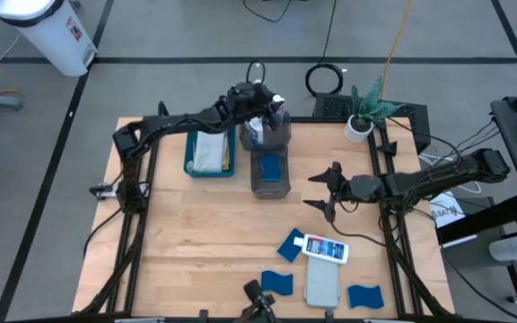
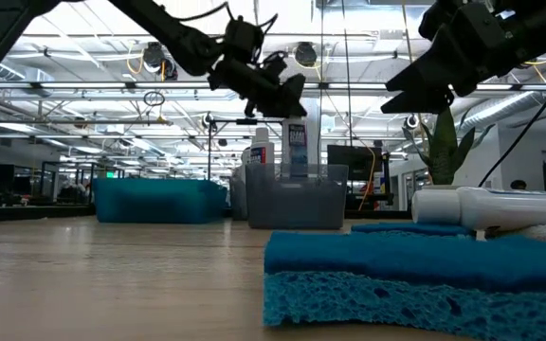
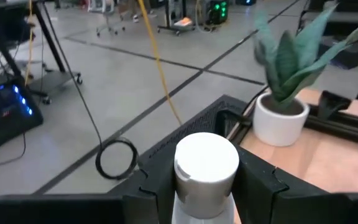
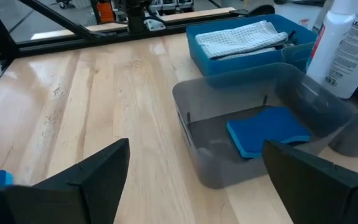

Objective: Pick & Place Kitchen Items
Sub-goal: Put the white plastic restorer bottle into the top black bin

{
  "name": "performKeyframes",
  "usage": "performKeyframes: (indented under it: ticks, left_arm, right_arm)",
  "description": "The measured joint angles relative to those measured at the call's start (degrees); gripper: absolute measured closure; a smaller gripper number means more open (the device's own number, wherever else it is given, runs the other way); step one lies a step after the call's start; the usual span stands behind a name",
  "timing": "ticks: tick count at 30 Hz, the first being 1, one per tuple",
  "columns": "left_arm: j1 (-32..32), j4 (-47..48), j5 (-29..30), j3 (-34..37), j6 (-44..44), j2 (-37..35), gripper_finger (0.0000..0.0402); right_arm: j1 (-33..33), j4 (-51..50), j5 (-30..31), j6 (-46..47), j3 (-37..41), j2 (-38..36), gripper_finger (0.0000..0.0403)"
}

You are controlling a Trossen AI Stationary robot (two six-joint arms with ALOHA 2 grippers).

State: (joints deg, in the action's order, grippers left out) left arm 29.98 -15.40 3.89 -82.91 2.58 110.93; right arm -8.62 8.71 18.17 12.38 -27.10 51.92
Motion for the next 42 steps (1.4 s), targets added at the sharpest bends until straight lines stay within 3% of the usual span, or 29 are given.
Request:
performKeyframes:
  ticks: [6,42]
  left_arm:
    - [1.04,0.03,0.12,0.0,-0.41,2.4,0.0271]
    - [2.57,0.11,-0.87,3.1,-0.08,3.22,0.027]
  right_arm:
    - [0.04,0.24,3.0,0.0,1.58,0.02,0.0064]
    - [0.44,0.41,2.74,-0.01,1.65,0.02,0.0064]
